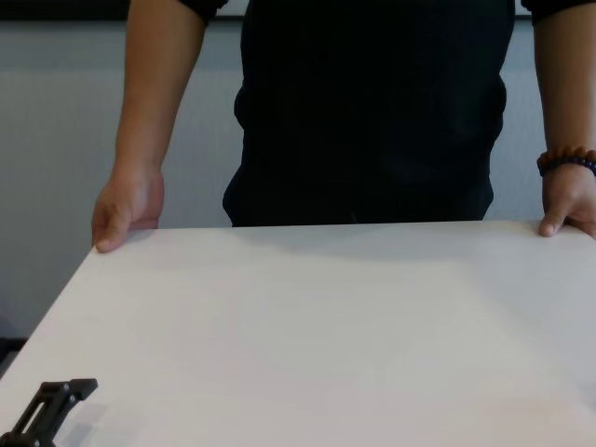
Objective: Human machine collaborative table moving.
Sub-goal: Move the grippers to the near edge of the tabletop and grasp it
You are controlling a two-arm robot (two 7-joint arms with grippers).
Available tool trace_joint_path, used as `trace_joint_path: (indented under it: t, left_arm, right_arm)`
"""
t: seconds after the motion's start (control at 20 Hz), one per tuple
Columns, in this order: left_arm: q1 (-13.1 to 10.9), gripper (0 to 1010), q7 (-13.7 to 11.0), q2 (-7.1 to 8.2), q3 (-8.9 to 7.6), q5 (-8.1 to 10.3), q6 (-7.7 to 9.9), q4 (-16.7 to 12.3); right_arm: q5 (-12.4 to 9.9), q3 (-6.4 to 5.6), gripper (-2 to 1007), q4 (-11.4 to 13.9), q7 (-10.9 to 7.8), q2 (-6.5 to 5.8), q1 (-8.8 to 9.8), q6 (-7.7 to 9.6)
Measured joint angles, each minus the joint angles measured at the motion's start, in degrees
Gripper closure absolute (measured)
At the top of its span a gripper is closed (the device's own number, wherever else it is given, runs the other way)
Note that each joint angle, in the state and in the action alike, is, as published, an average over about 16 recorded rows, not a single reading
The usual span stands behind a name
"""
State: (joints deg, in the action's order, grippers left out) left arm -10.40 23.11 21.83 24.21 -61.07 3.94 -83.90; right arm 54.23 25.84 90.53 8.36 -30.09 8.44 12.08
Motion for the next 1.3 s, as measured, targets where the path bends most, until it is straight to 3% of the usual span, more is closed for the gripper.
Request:
trace_joint_path:
  t: [0.7,1.0,1.3]
  left_arm:
    - [0.0,53,0.0,0.0,0.0,0.0,0.0,0.0]
    - [0.0,165,0.0,0.0,0.0,0.0,0.0,0.0]
    - [0.0,348,0.0,0.0,0.0,0.0,0.0,0.0]
  right_arm:
    - [0.4,0.18,21,0.0,0.09,-0.12,-0.1,0.34]
    - [0.4,0.22,91,0.0,0.11,-0.15,-0.12,0.4]
    - [0.5,0.24,234,0.0,0.12,-0.18,-0.14,0.45]
